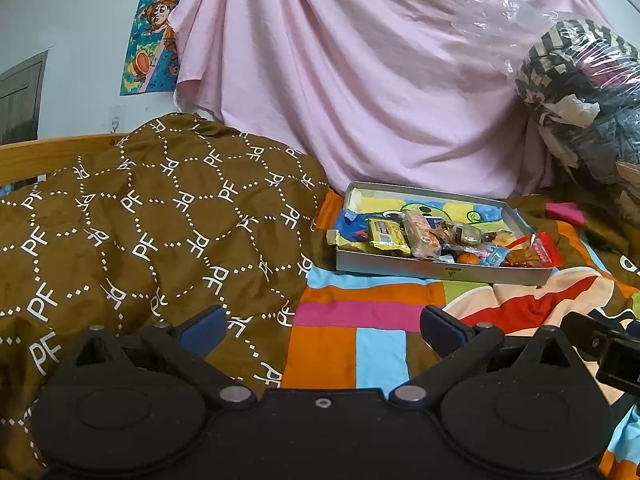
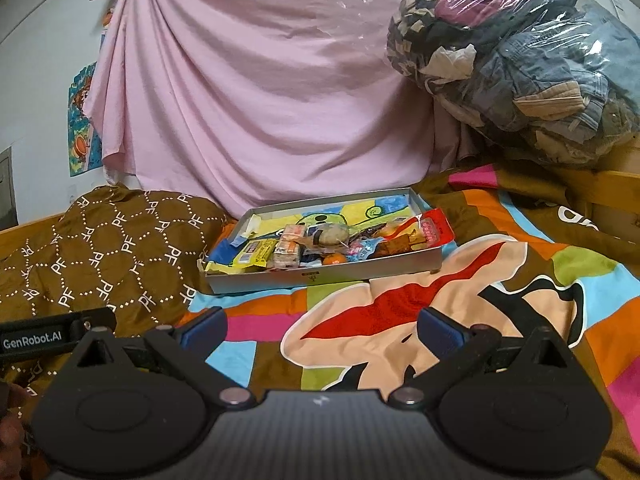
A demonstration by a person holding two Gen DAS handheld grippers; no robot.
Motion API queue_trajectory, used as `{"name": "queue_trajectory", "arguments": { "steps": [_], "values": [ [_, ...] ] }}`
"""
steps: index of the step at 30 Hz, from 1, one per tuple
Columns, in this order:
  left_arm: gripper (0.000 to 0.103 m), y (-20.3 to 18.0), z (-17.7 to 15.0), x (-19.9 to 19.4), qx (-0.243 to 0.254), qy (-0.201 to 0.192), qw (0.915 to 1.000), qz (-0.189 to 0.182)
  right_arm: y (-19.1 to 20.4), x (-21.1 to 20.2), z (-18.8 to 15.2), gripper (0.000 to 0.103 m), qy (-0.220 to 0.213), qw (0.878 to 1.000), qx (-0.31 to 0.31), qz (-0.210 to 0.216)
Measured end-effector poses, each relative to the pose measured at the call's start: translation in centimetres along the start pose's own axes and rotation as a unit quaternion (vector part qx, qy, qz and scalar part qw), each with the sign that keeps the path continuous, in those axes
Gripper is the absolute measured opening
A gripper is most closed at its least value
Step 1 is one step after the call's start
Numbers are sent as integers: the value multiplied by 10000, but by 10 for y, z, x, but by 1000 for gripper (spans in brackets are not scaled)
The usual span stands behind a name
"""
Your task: Organize snacks
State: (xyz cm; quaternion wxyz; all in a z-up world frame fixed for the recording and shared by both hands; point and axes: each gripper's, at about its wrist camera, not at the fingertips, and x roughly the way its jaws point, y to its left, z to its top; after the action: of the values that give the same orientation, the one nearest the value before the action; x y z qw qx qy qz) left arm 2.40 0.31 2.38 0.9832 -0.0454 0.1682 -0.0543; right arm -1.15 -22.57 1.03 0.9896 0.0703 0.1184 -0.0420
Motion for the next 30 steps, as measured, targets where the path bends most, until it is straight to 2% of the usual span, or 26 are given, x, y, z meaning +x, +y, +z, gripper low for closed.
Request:
{"name": "queue_trajectory", "arguments": {
  "steps": [30],
  "values": [
    [102, 1, -1, 0, -1, 14, 10000, -7, 1, -1, 0, 103, -52, 10000, -20, 18]
  ]
}}
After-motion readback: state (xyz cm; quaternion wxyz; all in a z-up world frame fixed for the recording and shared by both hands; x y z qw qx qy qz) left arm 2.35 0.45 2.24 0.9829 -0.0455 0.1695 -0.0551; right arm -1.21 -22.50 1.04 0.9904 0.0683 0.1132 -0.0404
